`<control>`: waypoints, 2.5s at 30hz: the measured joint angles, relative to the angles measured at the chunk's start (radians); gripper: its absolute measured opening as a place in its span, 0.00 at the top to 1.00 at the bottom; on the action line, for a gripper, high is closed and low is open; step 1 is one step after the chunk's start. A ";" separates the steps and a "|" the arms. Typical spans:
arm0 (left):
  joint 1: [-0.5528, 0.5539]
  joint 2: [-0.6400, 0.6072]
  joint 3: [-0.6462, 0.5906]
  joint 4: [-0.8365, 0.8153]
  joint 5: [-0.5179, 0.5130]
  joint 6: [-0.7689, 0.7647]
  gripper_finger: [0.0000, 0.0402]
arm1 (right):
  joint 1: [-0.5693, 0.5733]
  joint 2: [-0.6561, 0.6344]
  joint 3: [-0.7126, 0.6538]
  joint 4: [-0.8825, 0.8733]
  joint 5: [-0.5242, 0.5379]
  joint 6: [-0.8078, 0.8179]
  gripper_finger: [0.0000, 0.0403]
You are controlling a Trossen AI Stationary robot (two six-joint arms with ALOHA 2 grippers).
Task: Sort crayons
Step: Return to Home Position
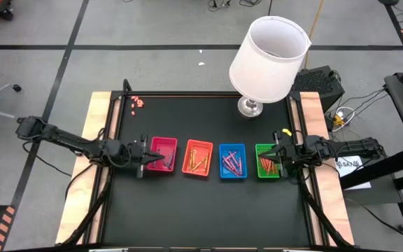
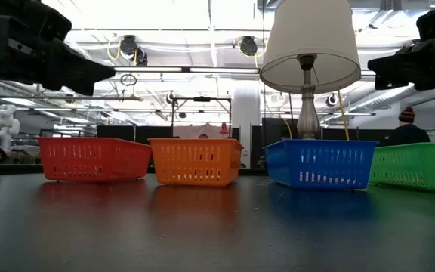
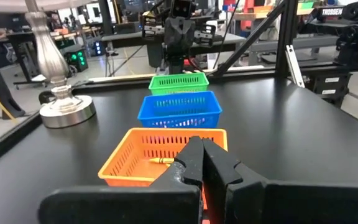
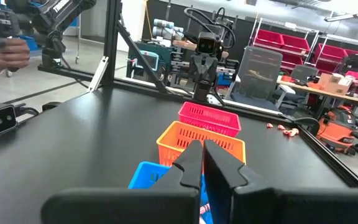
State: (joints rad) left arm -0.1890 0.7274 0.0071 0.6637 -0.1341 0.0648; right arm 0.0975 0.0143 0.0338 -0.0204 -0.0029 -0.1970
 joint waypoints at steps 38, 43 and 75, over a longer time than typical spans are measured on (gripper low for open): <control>0.064 -0.662 -0.002 -0.567 -0.031 0.019 1.00 | 0.000 0.000 0.000 0.001 0.001 0.002 1.00; 0.065 -0.727 -0.002 -0.585 -0.023 0.022 1.00 | 0.000 0.000 0.000 0.001 0.001 0.002 1.00; 0.196 -0.727 -0.003 -0.640 0.082 0.020 1.00 | 0.000 0.000 0.000 0.011 0.002 0.002 1.00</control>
State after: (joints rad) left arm 0.0067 0.0002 0.0044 0.0238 -0.0521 0.0849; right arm 0.0977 0.0143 0.0338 -0.0090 -0.0013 -0.1955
